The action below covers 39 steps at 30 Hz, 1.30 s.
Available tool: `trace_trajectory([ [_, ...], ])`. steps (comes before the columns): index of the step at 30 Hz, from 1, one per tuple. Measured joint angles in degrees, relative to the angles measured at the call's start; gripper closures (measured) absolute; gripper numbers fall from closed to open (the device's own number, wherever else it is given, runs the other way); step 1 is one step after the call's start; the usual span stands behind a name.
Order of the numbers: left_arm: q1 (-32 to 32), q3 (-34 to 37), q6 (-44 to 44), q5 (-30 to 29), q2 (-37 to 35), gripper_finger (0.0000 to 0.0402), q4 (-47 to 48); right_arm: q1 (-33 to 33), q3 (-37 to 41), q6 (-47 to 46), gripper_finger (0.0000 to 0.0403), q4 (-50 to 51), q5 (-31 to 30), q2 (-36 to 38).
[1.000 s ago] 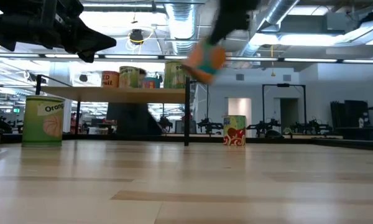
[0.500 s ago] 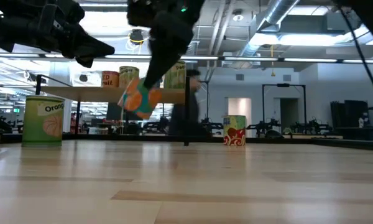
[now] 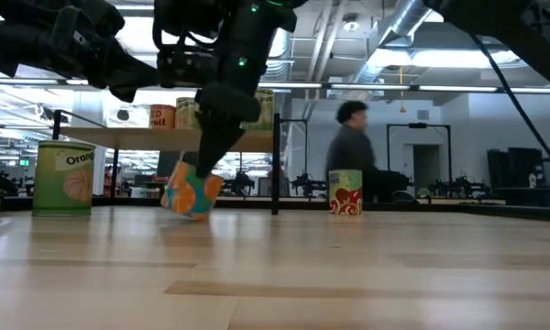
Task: Pick and place cans onto a shelf
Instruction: Put the bottom canned orange on the shelf
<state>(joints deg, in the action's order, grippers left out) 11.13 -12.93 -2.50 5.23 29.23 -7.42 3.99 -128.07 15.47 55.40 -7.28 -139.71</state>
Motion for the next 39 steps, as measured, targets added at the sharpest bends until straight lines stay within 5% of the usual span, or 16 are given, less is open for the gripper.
trace_trajectory([
  [13,-0.8,0.0,0.2,-1.5,0.0,0.0401,0.2,0.5,-0.1,0.0,0.0259,-0.5,-4.8,2.3],
  [16,-0.8,0.0,-0.4,-1.4,0.0,0.0401,0.2,2.2,-0.1,-0.8,0.0271,3.0,-5.7,5.2],
  [20,-0.8,0.0,-1.5,-1.1,0.0,0.0401,0.3,4.6,3.7,-0.2,0.0346,0.3,-8.3,9.1],
  [23,-0.8,0.0,-2.7,-0.3,0.0,0.0401,0.7,5.1,11.6,-0.5,0.0391,-7.4,-7.0,12.1],
  [32,-0.8,0.0,-2.5,0.9,1.0,0.0401,1.4,5.0,44.4,-4.8,0.0397,-46.0,-6.6,24.6],
  [39,-1.7,-0.8,0.6,-0.7,9.3,0.0401,0.9,2.1,66.5,-5.0,0.0383,-73.5,-6.7,35.4],
])
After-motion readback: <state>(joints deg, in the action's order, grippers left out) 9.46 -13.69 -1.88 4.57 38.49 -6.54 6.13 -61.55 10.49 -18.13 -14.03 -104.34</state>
